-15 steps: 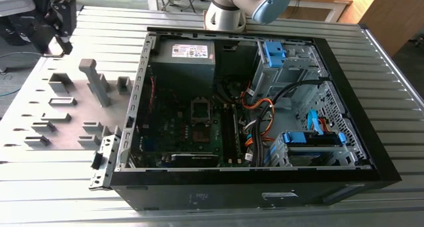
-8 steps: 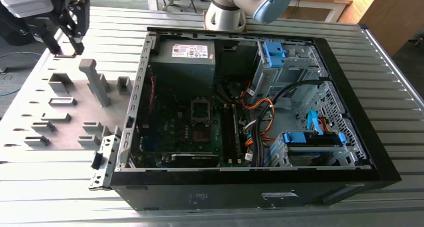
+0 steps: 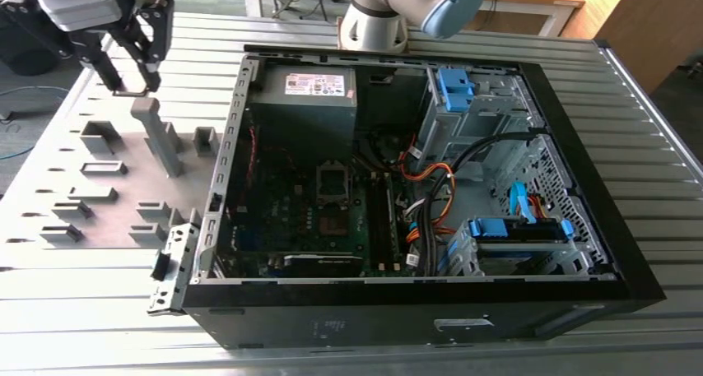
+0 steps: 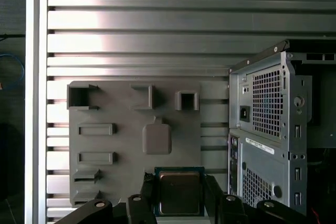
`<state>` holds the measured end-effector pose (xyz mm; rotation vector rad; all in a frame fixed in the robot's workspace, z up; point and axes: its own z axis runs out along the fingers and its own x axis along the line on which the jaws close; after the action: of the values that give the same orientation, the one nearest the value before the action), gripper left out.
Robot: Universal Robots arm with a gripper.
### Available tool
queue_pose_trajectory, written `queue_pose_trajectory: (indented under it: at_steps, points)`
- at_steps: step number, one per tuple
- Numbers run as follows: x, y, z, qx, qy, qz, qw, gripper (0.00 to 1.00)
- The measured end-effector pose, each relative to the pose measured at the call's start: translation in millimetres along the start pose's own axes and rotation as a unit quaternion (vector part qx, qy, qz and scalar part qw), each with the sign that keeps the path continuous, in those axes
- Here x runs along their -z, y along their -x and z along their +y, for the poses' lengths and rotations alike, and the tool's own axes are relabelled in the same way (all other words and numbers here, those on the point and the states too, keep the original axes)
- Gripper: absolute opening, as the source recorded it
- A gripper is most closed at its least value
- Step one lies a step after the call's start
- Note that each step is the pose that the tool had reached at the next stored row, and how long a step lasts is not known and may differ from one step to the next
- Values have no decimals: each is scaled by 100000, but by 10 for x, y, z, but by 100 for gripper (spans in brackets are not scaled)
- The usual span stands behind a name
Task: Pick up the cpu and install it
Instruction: 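Pick up the cpu and move it towards the insertion slot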
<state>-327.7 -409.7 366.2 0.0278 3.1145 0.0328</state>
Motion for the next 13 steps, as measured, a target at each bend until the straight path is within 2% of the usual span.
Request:
queue_pose_trajectory:
  at_steps: [13]
  points:
    - [-11,348,6,-5,1,11,100000,47]
